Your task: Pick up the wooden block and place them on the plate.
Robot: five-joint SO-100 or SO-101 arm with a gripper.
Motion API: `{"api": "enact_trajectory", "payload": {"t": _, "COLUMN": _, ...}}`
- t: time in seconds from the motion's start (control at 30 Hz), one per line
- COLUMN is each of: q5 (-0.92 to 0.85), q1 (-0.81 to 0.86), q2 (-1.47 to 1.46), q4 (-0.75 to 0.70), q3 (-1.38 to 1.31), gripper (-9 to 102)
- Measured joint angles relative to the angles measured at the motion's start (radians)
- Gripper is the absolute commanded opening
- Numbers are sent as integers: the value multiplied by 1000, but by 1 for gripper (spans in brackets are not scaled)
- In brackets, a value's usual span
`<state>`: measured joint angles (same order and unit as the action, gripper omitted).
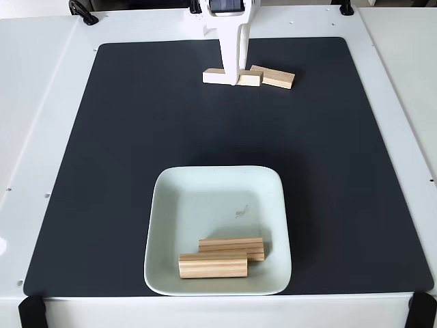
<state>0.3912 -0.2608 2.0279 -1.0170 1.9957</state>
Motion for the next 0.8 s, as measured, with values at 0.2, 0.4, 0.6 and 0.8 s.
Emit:
{"api": "enact_trajectory", "payload": {"t": 0.2, "q5": -190, "q1": 57, "q2": -41, "q4": 179, "q3": -41, "gripper": 0}}
{"api": "enact_trajectory", "payload": {"t": 0.4, "q5": -313, "q1": 74, "q2": -279, "q4": 219, "q3": -293, "gripper": 0}}
{"api": "enact_trajectory", "payload": {"t": 0.6, "q5": -394, "q1": 86, "q2": -578, "q4": 219, "q3": -626, "gripper": 0}}
{"api": "enact_trajectory", "payload": {"t": 0.8, "q5": -515, "q1": 104, "q2": -841, "q4": 219, "q3": -874, "gripper": 0}}
